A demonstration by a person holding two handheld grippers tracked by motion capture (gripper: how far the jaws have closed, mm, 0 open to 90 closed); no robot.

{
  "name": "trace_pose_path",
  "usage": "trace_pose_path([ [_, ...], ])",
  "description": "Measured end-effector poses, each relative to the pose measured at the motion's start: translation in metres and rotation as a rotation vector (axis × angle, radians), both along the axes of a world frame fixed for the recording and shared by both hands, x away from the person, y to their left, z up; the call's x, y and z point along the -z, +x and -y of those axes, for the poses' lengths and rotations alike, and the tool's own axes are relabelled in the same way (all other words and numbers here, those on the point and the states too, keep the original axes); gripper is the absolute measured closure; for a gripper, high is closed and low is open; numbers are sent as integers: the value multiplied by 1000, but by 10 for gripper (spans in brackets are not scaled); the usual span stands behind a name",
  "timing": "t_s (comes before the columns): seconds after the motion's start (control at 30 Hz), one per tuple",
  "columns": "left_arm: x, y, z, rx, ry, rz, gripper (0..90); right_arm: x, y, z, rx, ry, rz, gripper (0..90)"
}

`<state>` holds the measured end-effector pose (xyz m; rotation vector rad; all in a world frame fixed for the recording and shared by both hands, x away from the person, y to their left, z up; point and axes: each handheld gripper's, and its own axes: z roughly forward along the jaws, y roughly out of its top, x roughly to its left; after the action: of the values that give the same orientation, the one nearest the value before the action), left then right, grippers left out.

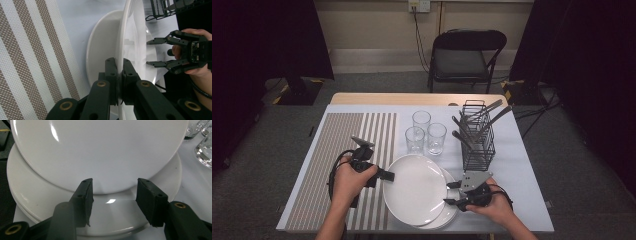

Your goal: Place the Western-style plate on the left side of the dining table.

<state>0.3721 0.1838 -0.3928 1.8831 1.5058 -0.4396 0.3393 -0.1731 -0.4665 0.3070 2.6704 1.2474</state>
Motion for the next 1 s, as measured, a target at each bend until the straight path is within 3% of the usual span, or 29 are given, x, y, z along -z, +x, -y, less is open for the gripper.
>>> trace_pose_path([
  [0.47,-4,4,3,14,25,-23,863,0,0,0,-2,2,-5,473],
  [0.7,-11,7,3,16,40,-14,865,-2,0,2,7,10,-12,452],
  [0.8,-15,8,2,8,34,-17,861,-4,0,4,10,20,-21,411],
  [1.0,-23,11,-5,4,42,-13,858,-8,3,9,25,48,-83,217],
])
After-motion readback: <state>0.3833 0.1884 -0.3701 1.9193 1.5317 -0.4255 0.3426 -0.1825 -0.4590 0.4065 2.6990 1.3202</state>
